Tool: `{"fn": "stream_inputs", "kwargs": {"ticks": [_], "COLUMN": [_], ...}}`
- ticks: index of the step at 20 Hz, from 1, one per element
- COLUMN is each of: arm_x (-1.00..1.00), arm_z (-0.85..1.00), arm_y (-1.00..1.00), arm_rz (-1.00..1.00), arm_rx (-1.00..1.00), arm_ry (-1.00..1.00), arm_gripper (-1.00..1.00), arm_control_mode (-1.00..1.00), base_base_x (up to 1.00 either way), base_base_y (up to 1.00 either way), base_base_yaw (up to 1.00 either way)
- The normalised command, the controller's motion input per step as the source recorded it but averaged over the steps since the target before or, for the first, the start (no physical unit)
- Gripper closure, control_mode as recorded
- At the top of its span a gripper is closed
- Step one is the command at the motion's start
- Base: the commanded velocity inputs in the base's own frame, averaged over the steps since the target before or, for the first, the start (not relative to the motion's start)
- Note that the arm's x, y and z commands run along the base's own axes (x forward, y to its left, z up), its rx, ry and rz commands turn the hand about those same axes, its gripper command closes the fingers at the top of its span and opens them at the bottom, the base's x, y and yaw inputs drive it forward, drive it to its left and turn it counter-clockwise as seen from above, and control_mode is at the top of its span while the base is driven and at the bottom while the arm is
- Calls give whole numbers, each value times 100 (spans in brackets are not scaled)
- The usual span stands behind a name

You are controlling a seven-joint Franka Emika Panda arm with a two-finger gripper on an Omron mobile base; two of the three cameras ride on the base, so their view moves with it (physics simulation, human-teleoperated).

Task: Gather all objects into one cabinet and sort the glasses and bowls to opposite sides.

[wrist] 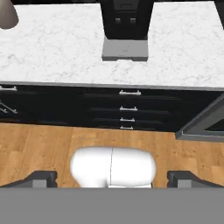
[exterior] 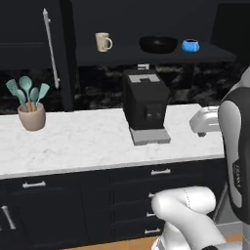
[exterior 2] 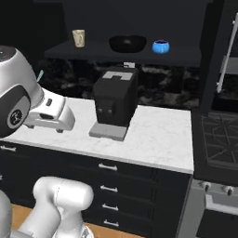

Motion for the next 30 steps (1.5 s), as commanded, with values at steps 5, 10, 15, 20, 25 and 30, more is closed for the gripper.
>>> {"fn": "stream_inputs", "kwargs": {"ticks": [5,10,15,20,25,30], "arm_x": [0,0,0,0,0,0], "arm_z": [0,0,0,0,0,0], "arm_y": [0,0,0,0,0,0], "arm_rz": [0,0,0,0,0,0], "arm_rx": [0,0,0,0,0,0], "arm_ry": [0,0,0,0,0,0], "arm_gripper": [-100,-100,-100,-100,-100,-100], "arm_control_mode": [100,100,100,100,100,100], "base_base_x": [-62,-37,-27,-25,-21,-12], "base_base_y": [22,18,18,5,0,0], "base_base_yaw": [54,76,94,100,100,100]}}
